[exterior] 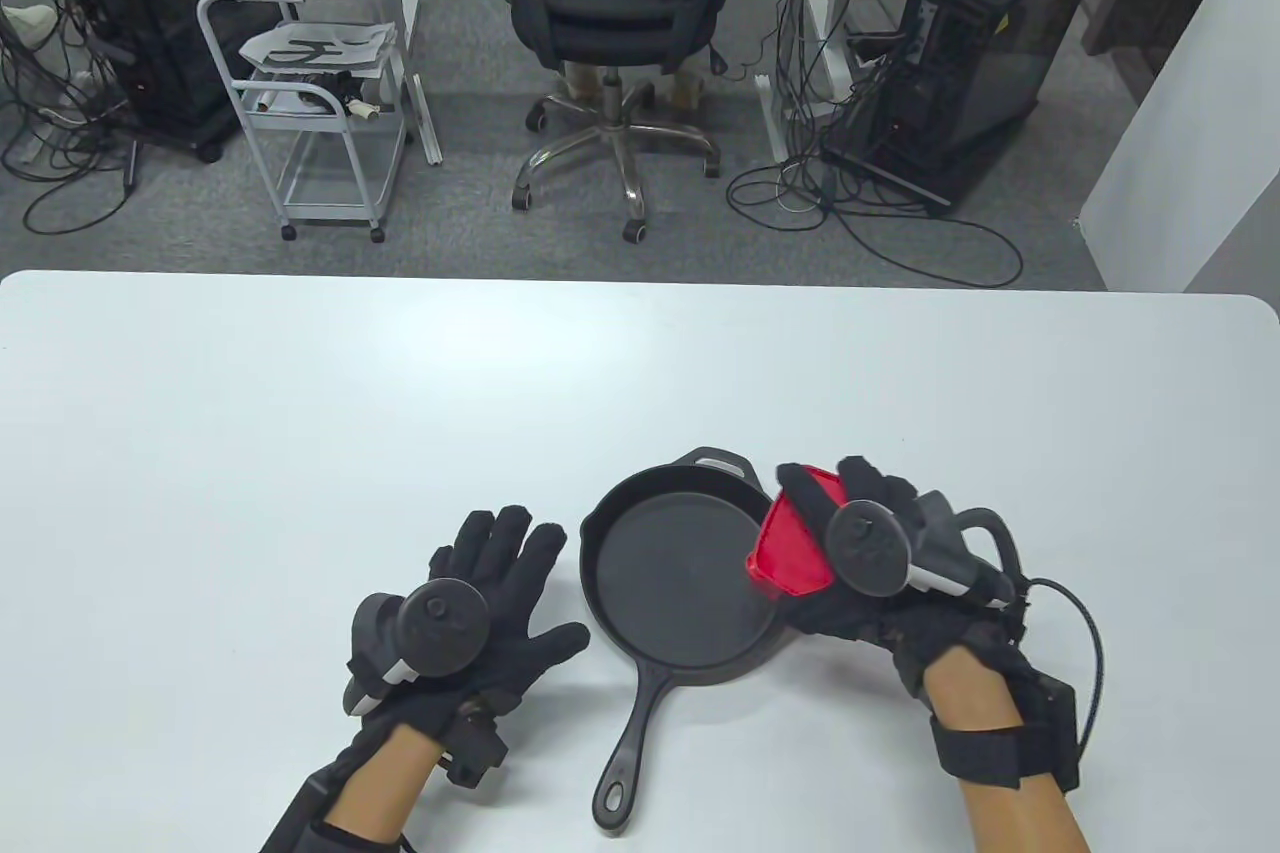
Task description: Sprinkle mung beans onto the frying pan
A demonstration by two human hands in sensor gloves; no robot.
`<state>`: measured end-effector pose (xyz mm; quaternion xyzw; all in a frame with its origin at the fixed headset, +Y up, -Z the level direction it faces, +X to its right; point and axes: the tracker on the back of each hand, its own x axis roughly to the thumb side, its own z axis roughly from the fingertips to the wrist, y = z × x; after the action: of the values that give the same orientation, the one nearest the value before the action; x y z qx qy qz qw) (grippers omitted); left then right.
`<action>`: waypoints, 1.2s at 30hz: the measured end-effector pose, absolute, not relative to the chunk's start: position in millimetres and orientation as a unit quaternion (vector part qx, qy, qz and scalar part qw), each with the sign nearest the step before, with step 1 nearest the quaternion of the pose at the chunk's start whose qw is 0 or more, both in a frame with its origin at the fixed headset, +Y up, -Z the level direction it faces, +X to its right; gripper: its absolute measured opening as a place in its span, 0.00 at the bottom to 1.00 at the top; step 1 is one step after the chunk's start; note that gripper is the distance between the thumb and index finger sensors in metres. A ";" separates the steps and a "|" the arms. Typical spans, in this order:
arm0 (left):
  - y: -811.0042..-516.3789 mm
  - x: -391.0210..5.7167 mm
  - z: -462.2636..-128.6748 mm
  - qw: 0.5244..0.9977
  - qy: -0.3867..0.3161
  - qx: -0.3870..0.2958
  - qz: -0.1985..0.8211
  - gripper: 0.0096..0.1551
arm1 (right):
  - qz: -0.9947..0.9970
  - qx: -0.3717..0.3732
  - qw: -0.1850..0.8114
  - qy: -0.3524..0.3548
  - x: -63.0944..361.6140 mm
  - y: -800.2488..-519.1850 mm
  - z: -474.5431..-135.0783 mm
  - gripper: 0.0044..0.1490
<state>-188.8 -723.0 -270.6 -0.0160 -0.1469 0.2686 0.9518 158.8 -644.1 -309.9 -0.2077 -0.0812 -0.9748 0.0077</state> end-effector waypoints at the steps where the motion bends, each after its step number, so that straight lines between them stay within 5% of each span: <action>1: -723.3 -190.2 -271.3 0.948 -0.145 -0.019 0.282 0.65 | -0.972 -0.224 0.007 -0.078 144.5 -642.2 -309.4 0.75; 12: -729.2 -206.1 -277.4 0.850 -0.141 -0.058 0.505 0.65 | -0.938 -0.341 0.009 -0.069 37.5 -625.9 -294.6 0.76; 22: -752.5 -200.6 -282.4 0.621 -0.138 -0.207 0.743 0.64 | -0.926 -0.371 0.001 -0.076 -6.4 -614.8 -283.5 0.76; 32: -757.1 -199.6 -281.3 0.601 -0.095 -0.164 0.776 0.53 | -0.931 -0.354 0.022 -0.087 -13.7 -619.6 -279.4 0.68; 36: -759.3 -199.2 -279.1 0.587 -0.067 -0.142 0.795 0.53 | -0.942 -0.329 0.049 -0.032 -19.5 -622.9 -268.5 0.62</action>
<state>-199.2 -759.3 -279.1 -0.1420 -0.0669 0.7945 0.5866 -19.5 -622.9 -268.5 -0.3294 -0.0323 -0.9424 0.0485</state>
